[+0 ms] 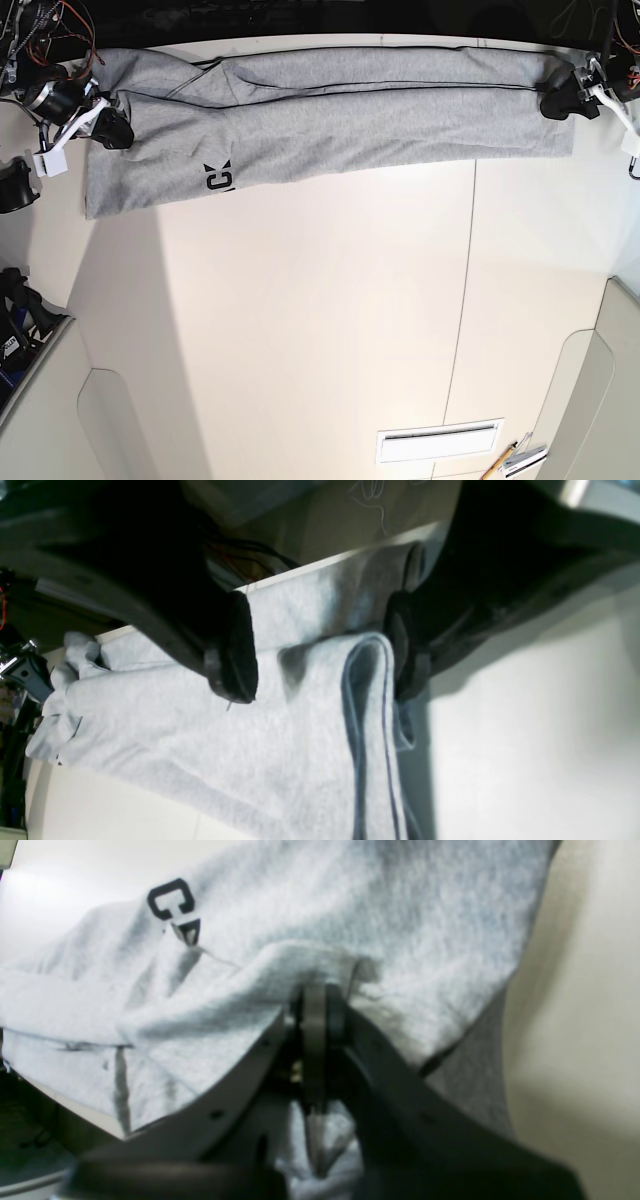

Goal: Fold the T-shirt properly
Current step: 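Release and regrasp the folded strip ends, tucking the left gripper's end inward, then grasp the strip end with the left gripper and fold it toward the right gripper, then grasp the folded bundle with both grippers and fold it over again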

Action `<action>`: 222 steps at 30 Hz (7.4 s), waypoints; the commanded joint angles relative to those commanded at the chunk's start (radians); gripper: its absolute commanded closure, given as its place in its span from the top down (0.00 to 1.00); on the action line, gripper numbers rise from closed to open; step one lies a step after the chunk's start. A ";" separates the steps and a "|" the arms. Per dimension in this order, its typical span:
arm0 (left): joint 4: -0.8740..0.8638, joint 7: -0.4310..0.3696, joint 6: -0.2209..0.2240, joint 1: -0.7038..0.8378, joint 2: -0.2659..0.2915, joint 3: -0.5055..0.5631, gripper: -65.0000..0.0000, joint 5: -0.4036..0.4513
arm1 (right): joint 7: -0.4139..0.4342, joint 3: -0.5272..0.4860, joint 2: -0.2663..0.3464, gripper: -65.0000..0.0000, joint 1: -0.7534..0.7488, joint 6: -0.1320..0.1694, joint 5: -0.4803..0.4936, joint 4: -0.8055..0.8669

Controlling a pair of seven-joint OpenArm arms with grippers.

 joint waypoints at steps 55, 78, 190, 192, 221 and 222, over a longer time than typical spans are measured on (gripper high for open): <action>0.212 -0.116 0.000 -0.002 -0.034 -0.138 0.67 0.275 | -0.052 0.005 0.000 0.00 0.000 0.000 0.103 0.138; -0.033 -0.157 0.000 -0.005 -0.033 -0.091 0.67 0.171 | -0.051 0.005 0.000 0.00 0.000 0.000 0.105 0.138; 0.603 -0.207 0.000 -0.105 0.271 0.580 0.54 0.290 | -0.048 -0.315 -0.010 0.69 -0.003 0.004 0.042 -0.060; 0.603 -0.205 0.000 -0.105 0.271 0.578 0.54 0.290 | -0.047 -0.315 -0.021 0.67 -0.002 0.004 0.013 -0.060; 0.430 -0.142 0.000 0.014 0.272 0.267 0.54 0.200 | -0.072 -0.173 0.215 0.00 0.330 -0.006 -0.004 -0.051; 0.407 -0.143 0.000 0.008 0.272 0.294 0.54 0.201 | -0.080 -0.173 0.215 0.00 0.333 -0.006 0.010 -0.040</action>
